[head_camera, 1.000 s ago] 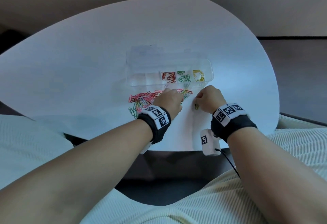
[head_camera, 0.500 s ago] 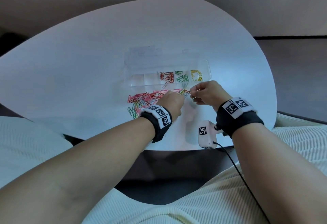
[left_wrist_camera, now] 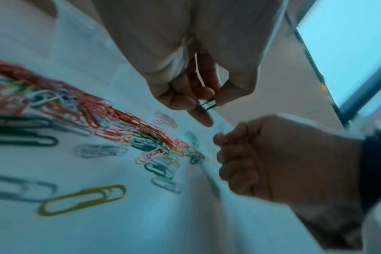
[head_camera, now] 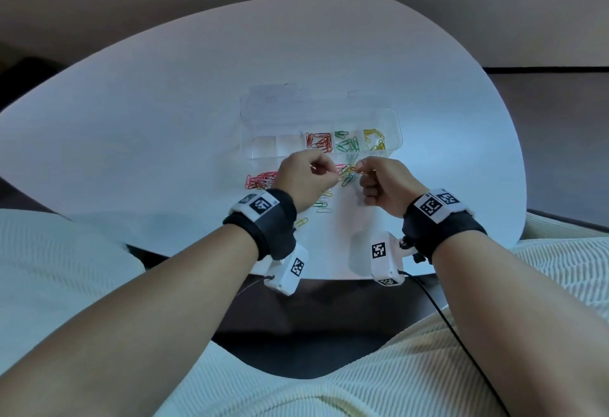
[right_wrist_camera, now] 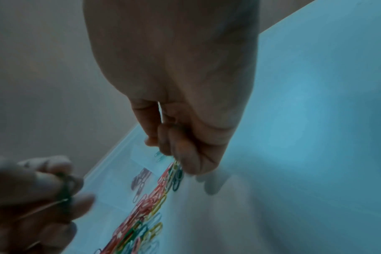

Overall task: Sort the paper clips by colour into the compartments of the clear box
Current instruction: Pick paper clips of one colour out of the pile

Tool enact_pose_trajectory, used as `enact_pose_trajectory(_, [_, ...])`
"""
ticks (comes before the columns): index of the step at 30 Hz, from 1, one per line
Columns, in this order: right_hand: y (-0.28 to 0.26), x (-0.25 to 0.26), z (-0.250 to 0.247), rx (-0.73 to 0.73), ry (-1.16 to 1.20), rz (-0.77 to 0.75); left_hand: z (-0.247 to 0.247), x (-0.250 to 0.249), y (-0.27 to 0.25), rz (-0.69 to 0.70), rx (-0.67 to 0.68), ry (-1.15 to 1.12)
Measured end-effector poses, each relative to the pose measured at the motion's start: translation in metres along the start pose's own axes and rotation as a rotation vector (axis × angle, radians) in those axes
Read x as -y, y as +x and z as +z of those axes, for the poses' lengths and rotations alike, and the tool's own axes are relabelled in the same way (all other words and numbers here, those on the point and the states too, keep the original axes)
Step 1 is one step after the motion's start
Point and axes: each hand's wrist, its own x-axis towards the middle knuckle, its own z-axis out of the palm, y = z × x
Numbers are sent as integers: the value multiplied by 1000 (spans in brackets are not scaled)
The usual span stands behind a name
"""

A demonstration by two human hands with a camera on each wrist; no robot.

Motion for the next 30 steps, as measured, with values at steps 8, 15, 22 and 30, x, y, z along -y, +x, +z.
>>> enact_pose_trajectory(8, [11, -18, -4, -260, -817, -312, -10, 19, 1, -152, 46, 82])
enact_pose_trajectory(15, [9, -11, -12, -263, -905, -273, -9, 29, -12, -12, 192, 572])
enact_pose_trajectory(22, [8, -14, 5, -187, -951, -434, -5, 32, -10, 50, 247, 698])
enact_pose_trajectory(30, [6, -19, 8, -248, -985, -319, -2, 38, -11, 22, 233, 699])
